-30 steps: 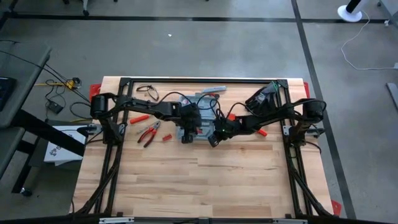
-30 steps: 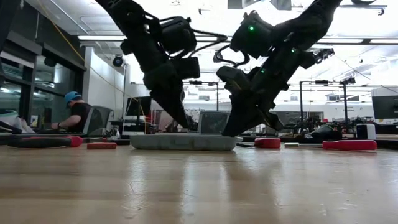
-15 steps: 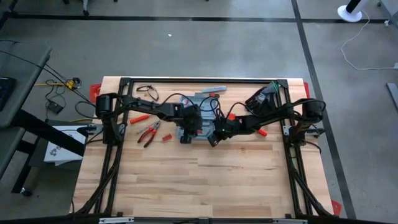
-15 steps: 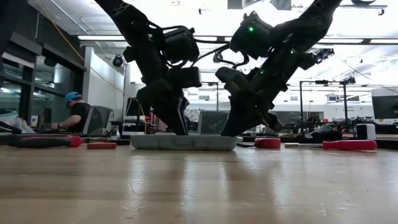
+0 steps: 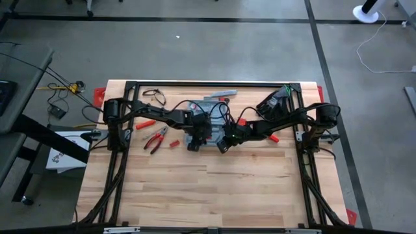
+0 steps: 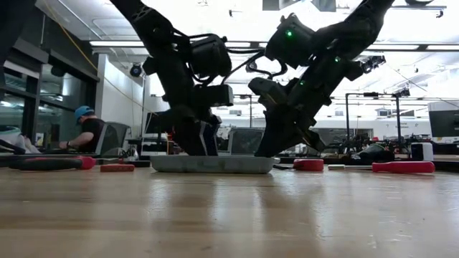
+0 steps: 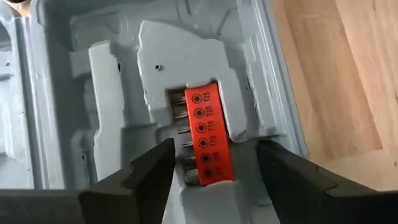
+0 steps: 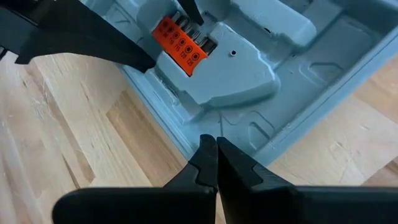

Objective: Prefit tool cases
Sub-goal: Remove the orange terminal block from the gray prefit tool case

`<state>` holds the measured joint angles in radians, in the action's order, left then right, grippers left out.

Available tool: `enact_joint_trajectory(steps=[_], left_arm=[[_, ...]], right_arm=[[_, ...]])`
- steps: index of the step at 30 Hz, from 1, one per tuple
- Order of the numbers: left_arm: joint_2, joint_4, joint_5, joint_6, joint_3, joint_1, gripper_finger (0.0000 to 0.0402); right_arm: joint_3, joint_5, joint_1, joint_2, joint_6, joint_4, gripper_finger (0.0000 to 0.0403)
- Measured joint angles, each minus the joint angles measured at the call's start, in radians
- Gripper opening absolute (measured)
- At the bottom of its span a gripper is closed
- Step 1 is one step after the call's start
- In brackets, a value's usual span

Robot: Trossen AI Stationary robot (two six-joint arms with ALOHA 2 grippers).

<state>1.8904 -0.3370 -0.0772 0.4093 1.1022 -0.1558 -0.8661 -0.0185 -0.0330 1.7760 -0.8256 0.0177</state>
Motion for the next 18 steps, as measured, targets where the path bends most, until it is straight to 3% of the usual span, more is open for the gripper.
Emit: enact_joint_trajectory(steps=[7, 18], left_arm=[[0.017, -0.001, -0.007, 0.012, 0.003, 0.000, 0.0202], [0.088, 0.019, -0.030, -0.035, 0.009, -0.001, 0.0118]], right_arm=[[0.000, 0.000, 0.000, 0.000, -0.002, 0.000, 0.0000], [0.000, -0.005, 0.000, 0.000, -0.006, 0.001, 0.0000]])
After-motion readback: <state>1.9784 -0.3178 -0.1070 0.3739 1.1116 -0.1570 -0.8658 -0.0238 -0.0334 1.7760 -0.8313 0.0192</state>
